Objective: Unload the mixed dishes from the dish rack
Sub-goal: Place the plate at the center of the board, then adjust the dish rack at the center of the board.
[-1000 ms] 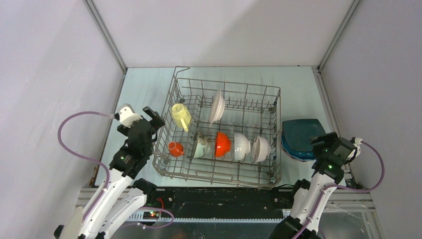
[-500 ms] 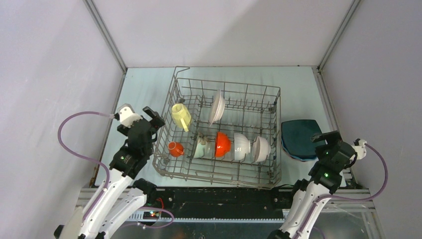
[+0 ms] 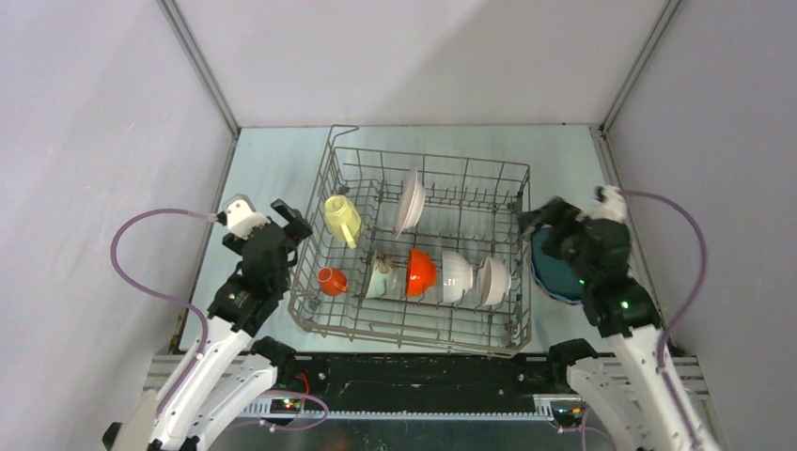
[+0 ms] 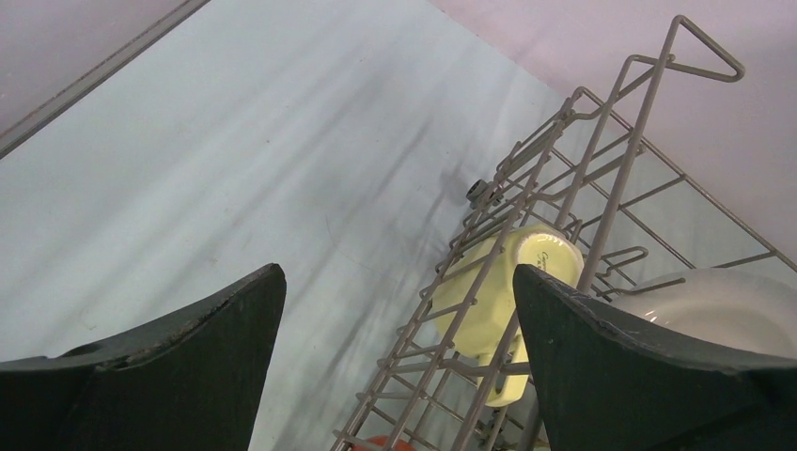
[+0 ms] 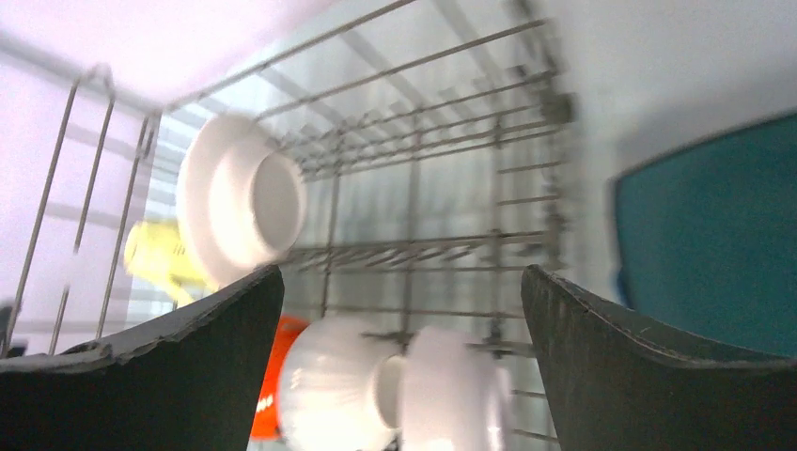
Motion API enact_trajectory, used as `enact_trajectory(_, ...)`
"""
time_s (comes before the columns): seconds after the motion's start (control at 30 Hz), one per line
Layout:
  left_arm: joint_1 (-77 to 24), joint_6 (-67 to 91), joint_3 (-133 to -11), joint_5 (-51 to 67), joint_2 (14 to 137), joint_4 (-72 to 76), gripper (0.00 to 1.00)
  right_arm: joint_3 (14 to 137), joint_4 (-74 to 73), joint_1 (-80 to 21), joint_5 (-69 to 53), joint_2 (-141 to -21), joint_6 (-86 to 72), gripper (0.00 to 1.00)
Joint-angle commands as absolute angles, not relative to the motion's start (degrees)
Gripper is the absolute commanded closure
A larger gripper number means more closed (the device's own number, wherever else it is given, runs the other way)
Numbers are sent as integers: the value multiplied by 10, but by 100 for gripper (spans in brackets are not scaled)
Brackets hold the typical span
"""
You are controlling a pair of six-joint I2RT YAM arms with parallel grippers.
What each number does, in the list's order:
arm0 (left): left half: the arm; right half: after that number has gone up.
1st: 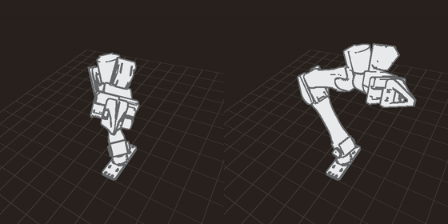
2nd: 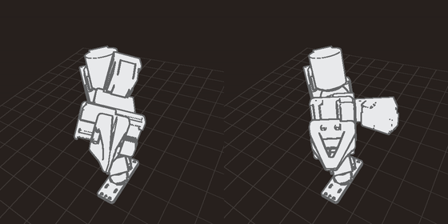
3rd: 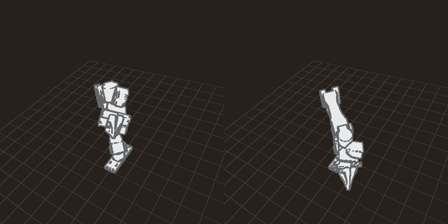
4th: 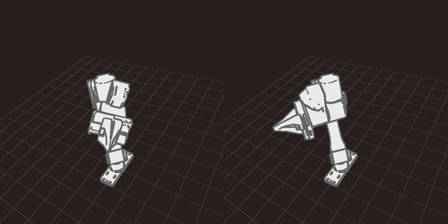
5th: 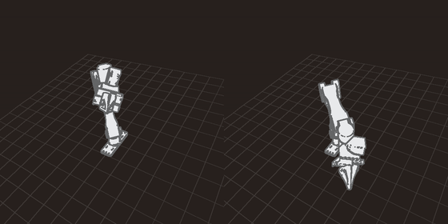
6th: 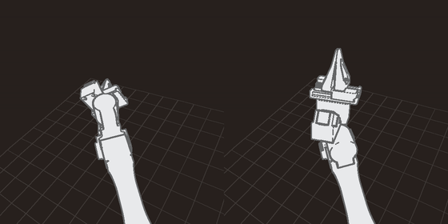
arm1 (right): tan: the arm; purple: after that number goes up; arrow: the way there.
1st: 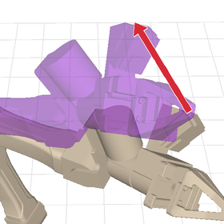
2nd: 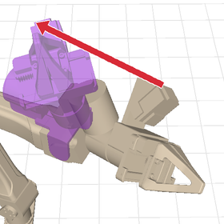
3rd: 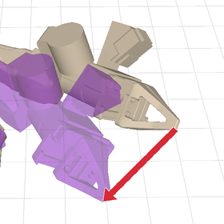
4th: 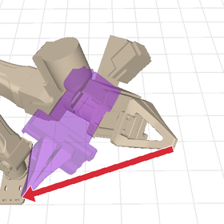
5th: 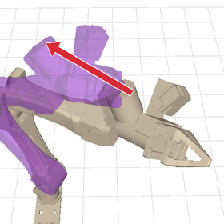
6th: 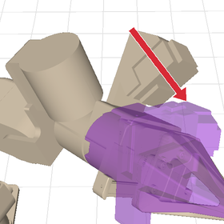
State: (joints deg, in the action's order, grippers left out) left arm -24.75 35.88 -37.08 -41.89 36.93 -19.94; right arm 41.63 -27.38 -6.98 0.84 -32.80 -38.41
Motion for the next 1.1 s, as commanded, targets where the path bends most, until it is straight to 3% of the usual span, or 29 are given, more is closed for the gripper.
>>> enact_trajectory(0.0, -250, 334, -378, -409, 378, -188, 2, 501, -201, -280, 185, -457, -340, 0)
enact_trajectory(0.1, -249, 322, -380, -369, 383, -184, 2, 559, -165, -351, 187, -558, -311, 0)
enact_trajectory(0.3, -250, 308, -398, -317, 392, -203, 2, 692, -139, -392, 131, -762, -282, 0)
enact_trajectory(0.73, -250, 299, -431, -219, 463, -230, 1, 770, -123, -398, 132, -892, -270, 1)
enact_trajectory(0.77, -250, 302, -432, -233, 473, -233, 3, 775, -125, -398, 131, -901, -269, 1)
enact_trajectory(1.03, -250, 348, -471, -338, 536, -282, 59, 799, -117, -394, 106, -949, -266, 1)
enact_trajectory(1.07, -250, 352, -477, -361, 548, -290, 62, 809, -117, -395, 105, -960, -266, 1)
